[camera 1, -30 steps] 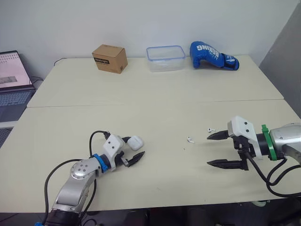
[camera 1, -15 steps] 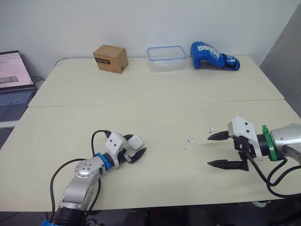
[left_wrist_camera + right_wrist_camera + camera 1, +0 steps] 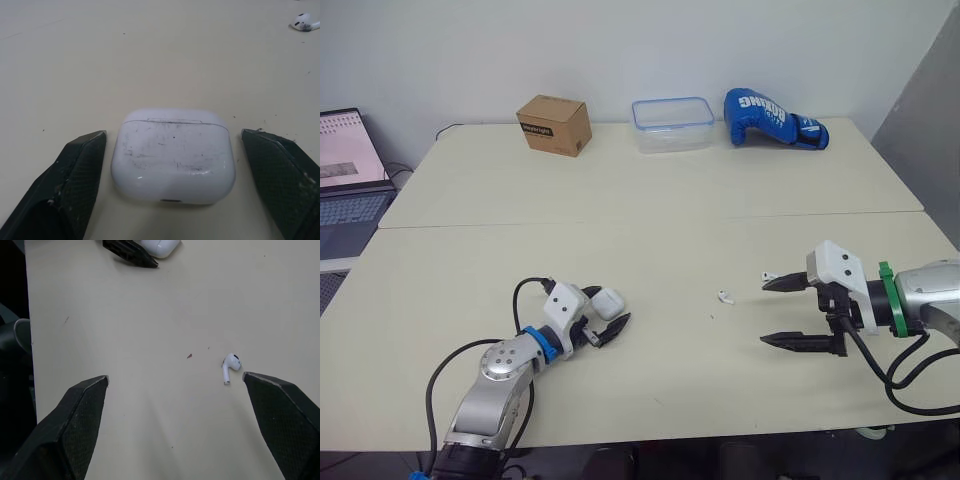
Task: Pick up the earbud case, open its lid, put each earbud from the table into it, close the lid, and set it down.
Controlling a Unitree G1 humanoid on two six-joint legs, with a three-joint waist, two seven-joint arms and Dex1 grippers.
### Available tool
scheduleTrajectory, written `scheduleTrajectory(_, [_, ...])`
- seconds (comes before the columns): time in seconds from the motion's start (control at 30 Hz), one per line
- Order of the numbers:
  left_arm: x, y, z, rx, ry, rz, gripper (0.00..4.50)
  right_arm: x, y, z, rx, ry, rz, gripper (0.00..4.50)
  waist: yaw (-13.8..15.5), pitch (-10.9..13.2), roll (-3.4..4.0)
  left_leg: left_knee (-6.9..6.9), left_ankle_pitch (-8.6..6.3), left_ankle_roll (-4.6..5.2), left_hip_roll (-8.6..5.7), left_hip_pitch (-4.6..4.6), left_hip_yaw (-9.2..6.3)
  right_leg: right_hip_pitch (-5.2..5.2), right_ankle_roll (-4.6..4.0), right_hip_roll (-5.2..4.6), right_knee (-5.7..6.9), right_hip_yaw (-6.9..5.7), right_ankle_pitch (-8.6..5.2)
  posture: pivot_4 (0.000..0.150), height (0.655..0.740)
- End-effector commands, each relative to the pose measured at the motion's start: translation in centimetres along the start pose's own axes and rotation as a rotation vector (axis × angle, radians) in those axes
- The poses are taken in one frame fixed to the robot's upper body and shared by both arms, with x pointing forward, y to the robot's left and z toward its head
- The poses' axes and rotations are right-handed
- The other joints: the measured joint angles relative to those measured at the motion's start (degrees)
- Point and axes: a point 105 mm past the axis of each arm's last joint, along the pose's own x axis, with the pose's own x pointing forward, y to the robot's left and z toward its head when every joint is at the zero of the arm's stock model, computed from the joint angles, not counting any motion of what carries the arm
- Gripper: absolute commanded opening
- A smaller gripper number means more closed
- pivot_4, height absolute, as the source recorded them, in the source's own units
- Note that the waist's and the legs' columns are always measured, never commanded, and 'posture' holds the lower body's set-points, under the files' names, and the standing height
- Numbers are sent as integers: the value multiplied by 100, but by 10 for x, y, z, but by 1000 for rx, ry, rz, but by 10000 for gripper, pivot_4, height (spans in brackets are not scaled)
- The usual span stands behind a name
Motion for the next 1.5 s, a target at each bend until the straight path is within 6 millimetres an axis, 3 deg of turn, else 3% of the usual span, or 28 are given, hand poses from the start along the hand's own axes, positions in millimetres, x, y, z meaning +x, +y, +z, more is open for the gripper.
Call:
scheduleTrajectory(0.03, [-3,0,-7,0,40,5,44894,-5,-3,15,-59,-42,-29,45000,0,0,0,0,0,0,0,0,0,0,0,0,0,0,0,1500,7307])
scheduleTrajectory(0.27, [-3,1,-9,-2,47,11,44894,-4,-1,31,-100,-122,-19,45000,-2,-1,1,0,0,0,0,0,0,0,0,0,0,0,0,1500,7307])
scheduleTrajectory(1.0, [-11,-1,-11,-11,69,30,44894,1,2,44,-132,-201,-3,45000,-5,-2,2,-1,0,0,0,1,0,-1,0,1,-1,2,0,1500,7307])
scheduleTrajectory(1.1, [-12,-2,-11,-14,71,31,39218,1,3,44,-131,-200,-3,45000,-5,-2,2,-1,0,0,0,1,0,-1,0,1,0,2,0,1500,7307])
scheduleTrajectory(1.23, [-12,-2,-11,-15,69,31,27760,1,2,44,-129,-197,-7,45000,-5,-2,3,-1,-1,2,0,1,-1,-1,0,1,0,1,0,1500,7307])
scheduleTrajectory(1.5, [-12,-3,-13,-13,74,27,27754,0,2,42,-126,-186,-14,45000,-5,-2,3,-1,-1,2,0,1,-1,-1,0,1,0,1,0,1500,7307])
